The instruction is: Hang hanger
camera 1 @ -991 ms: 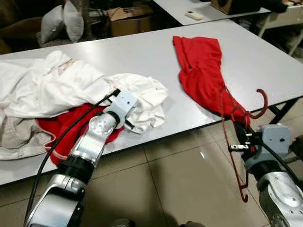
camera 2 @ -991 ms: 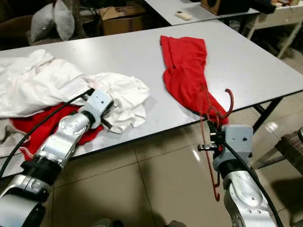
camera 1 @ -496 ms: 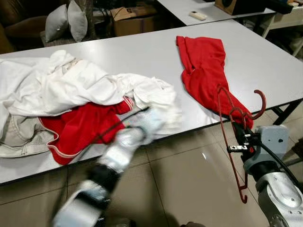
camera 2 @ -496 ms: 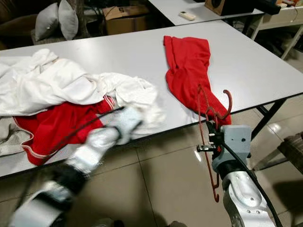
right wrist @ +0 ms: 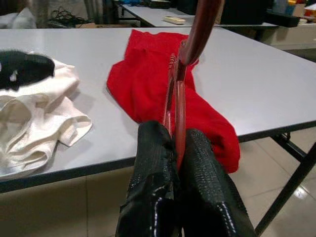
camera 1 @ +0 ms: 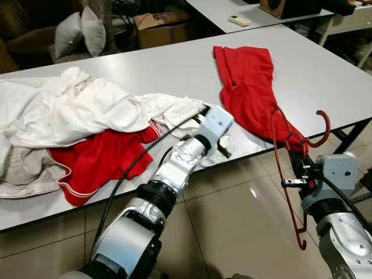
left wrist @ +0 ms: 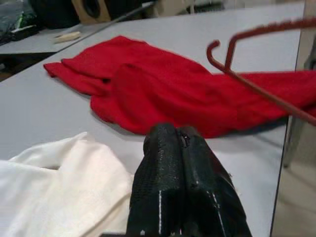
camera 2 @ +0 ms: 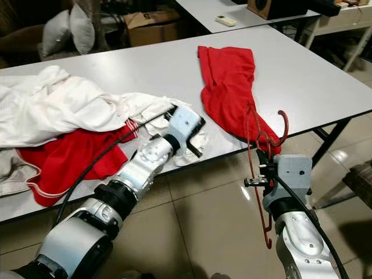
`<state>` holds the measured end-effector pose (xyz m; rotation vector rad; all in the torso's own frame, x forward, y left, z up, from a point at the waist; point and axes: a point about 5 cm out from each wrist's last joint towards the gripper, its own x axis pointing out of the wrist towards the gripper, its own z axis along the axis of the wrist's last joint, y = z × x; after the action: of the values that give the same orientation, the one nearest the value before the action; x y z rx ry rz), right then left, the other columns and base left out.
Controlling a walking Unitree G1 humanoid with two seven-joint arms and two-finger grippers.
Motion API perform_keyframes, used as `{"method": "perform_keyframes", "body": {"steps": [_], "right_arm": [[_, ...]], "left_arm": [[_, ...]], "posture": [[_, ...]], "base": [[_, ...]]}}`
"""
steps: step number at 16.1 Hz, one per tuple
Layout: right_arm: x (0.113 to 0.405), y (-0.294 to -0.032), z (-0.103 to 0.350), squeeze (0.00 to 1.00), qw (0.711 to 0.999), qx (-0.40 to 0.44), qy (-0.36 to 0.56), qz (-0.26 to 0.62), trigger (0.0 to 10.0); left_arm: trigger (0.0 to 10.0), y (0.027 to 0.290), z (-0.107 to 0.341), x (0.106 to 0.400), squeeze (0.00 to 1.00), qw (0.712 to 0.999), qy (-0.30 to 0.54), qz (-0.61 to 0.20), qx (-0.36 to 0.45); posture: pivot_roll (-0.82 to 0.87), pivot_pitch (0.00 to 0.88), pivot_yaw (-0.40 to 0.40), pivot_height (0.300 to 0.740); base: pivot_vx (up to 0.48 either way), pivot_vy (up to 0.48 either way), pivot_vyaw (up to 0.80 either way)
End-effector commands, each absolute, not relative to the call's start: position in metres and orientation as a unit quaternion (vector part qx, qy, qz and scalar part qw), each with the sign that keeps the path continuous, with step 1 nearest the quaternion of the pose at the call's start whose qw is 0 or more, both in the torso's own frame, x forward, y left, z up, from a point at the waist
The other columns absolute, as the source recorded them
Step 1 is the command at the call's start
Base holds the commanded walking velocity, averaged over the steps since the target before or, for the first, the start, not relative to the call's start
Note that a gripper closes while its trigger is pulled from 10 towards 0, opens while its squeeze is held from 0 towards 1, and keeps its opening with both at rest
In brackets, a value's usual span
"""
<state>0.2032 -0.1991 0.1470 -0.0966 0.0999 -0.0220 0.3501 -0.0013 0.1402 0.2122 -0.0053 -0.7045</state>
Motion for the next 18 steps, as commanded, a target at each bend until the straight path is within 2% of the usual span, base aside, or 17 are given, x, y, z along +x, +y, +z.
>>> {"method": "perform_keyframes", "body": {"steps": [1, 3, 4, 6, 9, 10, 12, 14, 16, 18], "right_arm": [[0.205, -0.200, 0.162, 0.00, 0.998, -0.053, 0.014, 0.004, 10.0], [0.211, -0.206, 0.180, 0.00, 0.999, -0.032, -0.020, 0.029, 10.0], [0.212, -0.207, 0.184, 0.00, 0.999, -0.024, -0.028, 0.036, 10.0], [0.216, -0.210, 0.195, 0.00, 0.997, -0.018, -0.046, 0.062, 10.0], [0.218, -0.210, 0.195, 0.00, 0.996, -0.017, -0.042, 0.073, 10.0], [0.219, -0.206, 0.191, 0.00, 0.997, -0.023, -0.033, 0.072, 10.0], [0.220, -0.198, 0.183, 0.00, 0.998, -0.010, -0.016, 0.058, 10.0], [0.220, -0.191, 0.179, 0.00, 0.998, 0.003, -0.010, 0.058, 10.0], [0.219, -0.173, 0.174, 0.00, 0.998, 0.033, -0.006, 0.060, 10.0], [0.219, -0.169, 0.173, 0.00, 0.997, 0.035, -0.006, 0.063, 10.0]], "left_arm": [[10.0, 0.001, 0.144, 0.347, 0.00, 0.922, -0.013, -0.381, 0.065], [10.0, 0.017, 0.140, 0.336, 0.00, 0.889, -0.010, -0.456, 0.031], [10.0, 0.021, 0.139, 0.334, 0.00, 0.884, -0.010, -0.466, 0.029], [10.0, 0.057, 0.144, 0.339, 0.00, 0.911, -0.008, -0.411, 0.044], [10.0, 0.090, 0.146, 0.342, 0.00, 0.939, -0.001, -0.340, 0.057], [10.0, 0.107, 0.149, 0.334, 1.00, 0.950, -0.001, -0.312, 0.026], [10.0, 0.123, 0.153, 0.313, 1.00, 0.960, -0.008, -0.281, -0.001], [10.0, 0.129, 0.156, 0.306, 1.00, 0.965, -0.017, -0.262, -0.010], [10.0, 0.147, 0.166, 0.303, 1.00, 0.976, -0.026, -0.214, 0.034], [10.0, 0.154, 0.170, 0.305, 1.00, 0.979, -0.024, -0.197, 0.054]], "posture": [[-0.18, 0.007, 0.070, 0.740], [-0.17, 0.013, 0.064, 0.740], [-0.16, 0.013, 0.063, 0.740], [-0.14, 0.020, 0.050, 0.740], [-0.13, 0.025, 0.054, 0.740], [-0.13, 0.026, 0.055, 0.740], [-0.12, 0.029, 0.052, 0.740], [-0.12, 0.029, 0.050, 0.740], [-0.11, 0.024, 0.034, 0.740], [-0.11, 0.023, 0.034, 0.740]], "base": [[0.000, 0.000, 0.00], [0.000, 0.000, 0.00], [0.000, 0.000, 0.00], [0.000, 0.000, 0.00], [0.000, 0.000, 0.00], [0.000, 0.000, 0.00], [0.000, 0.000, 0.00], [0.000, 0.000, 0.00], [0.000, 0.000, 0.00], [0.000, 0.000, 0.00]]}}
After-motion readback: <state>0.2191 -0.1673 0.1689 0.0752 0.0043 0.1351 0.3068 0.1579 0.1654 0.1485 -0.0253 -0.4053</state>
